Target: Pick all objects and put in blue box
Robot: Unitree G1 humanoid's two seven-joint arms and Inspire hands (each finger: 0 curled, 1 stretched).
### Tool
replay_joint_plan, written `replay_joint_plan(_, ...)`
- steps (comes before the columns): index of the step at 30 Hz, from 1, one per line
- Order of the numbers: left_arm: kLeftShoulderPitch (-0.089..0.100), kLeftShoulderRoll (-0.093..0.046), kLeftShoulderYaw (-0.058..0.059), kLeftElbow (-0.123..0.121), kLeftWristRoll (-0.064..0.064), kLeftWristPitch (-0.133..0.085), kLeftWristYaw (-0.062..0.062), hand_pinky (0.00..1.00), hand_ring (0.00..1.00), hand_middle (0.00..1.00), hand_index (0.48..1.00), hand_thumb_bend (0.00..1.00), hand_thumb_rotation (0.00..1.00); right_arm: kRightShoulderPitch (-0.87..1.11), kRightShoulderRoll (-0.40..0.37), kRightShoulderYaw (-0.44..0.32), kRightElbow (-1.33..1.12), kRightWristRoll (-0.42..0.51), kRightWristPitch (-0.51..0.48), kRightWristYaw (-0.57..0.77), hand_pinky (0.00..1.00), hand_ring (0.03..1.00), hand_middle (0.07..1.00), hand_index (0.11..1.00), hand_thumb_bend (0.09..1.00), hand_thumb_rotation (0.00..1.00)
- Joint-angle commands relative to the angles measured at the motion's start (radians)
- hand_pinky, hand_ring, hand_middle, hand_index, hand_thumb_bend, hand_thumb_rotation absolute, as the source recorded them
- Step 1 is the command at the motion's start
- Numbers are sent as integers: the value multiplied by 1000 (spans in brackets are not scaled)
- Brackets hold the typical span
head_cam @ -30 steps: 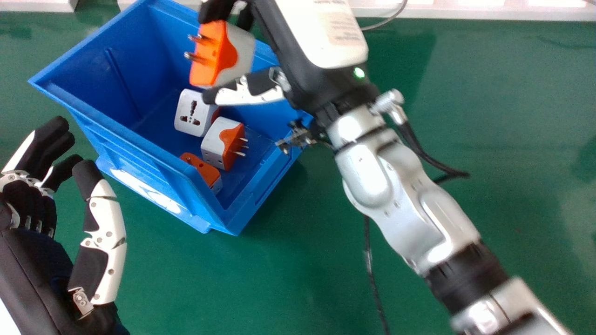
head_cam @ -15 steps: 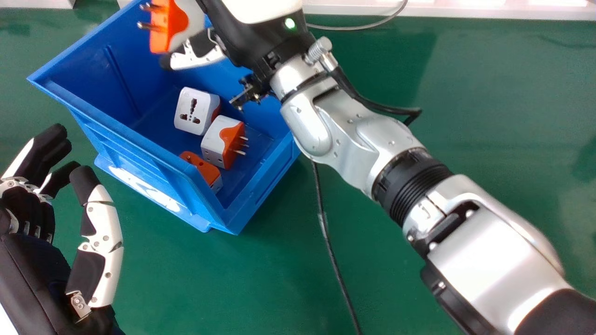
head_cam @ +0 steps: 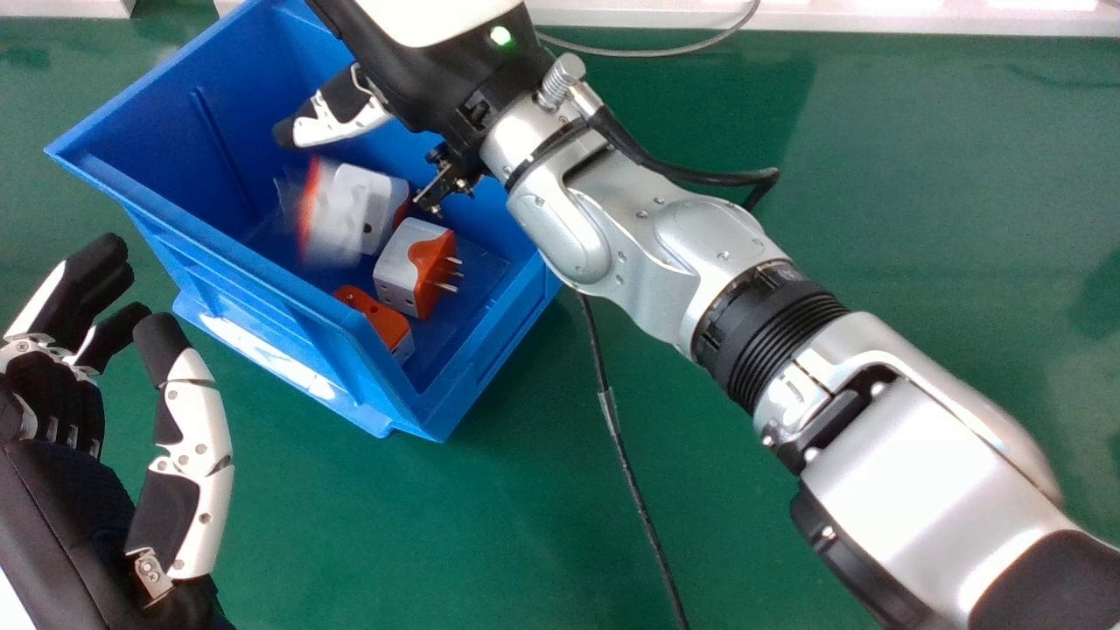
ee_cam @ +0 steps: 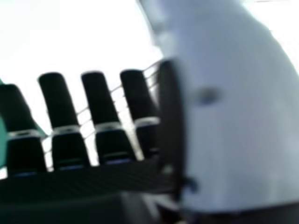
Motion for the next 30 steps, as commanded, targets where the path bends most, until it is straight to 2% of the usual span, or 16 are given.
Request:
replay_joint_plan(1, -12, -66, -5, -10, 20, -26, 2, 683, 732, 724, 752, 248, 0, -33, -6, 7, -42, -2, 8, -3, 913, 1000, 1000, 1000, 1000, 372)
replay_joint_plan(3, -10, -66, -3, -7, 23, -29, 4, 683, 731, 722, 751, 248, 0, -30, -10, 10, -57, -3, 18, -3, 925, 1000, 1000, 1000, 1000, 396)
replay_joint_plan(6, -5, -64, -6, -10, 17, -29, 0, 682, 733, 723, 752, 247, 0, -22, -14, 10, -79, 0, 31, -8, 935, 1000, 1000, 1000, 1000, 400)
replay_joint_plan(9, 2, -68, -9, -16, 18, -27, 1, 678, 729, 724, 749, 256, 0, -11, -21, 7, -106, 4, 32, -7, 939, 1000, 1000, 1000, 1000, 404)
replay_joint_plan(11, 6, -66, -12, -17, 17, -32, -2, 681, 731, 725, 750, 255, 0, 8, -34, -4, -147, 18, 25, 7, 940, 1000, 1000, 1000, 1000, 397)
replay_joint_plan(15, 19, -70, -20, -16, 22, -43, 2, 683, 730, 724, 749, 256, 0, 83, -77, -32, -278, 40, 19, 38, 939, 1000, 1000, 1000, 1000, 393)
replay_joint_plan(17, 30, -74, -25, -20, 27, -45, 5, 678, 727, 723, 745, 260, 0, 152, -102, -53, -384, 49, 35, 65, 937, 1000, 1000, 1000, 1000, 419)
replay_joint_plan(21, 56, -72, -45, -24, 20, -58, 5, 689, 738, 729, 750, 260, 0, 341, -159, -110, -629, 91, 34, 106, 902, 1000, 1000, 1000, 1000, 472)
replay_joint_plan(22, 61, -73, -48, -25, 22, -59, 5, 691, 740, 729, 750, 260, 0, 387, -171, -123, -676, 100, 26, 106, 896, 1000, 1000, 1000, 1000, 482)
replay_joint_plan(25, 71, -77, -52, -28, 35, -61, 10, 695, 745, 728, 752, 255, 0, 539, -185, -168, -795, 135, -8, 61, 856, 1000, 1000, 1000, 991, 602)
replay_joint_plan(26, 74, -77, -54, -29, 35, -62, 10, 695, 746, 729, 752, 256, 0, 596, -178, -187, -825, 156, -30, 35, 834, 991, 1000, 1000, 993, 619)
replay_joint_plan(28, 77, -76, -58, -27, 27, -63, 9, 695, 744, 729, 752, 259, 0, 719, -162, -216, -859, 225, -104, 0, 821, 966, 990, 1000, 965, 625)
replay_joint_plan(30, 80, -77, -65, -28, 16, -62, 8, 690, 740, 728, 748, 258, 0, 838, -144, -234, -889, 324, -155, 26, 777, 936, 970, 1000, 881, 625)
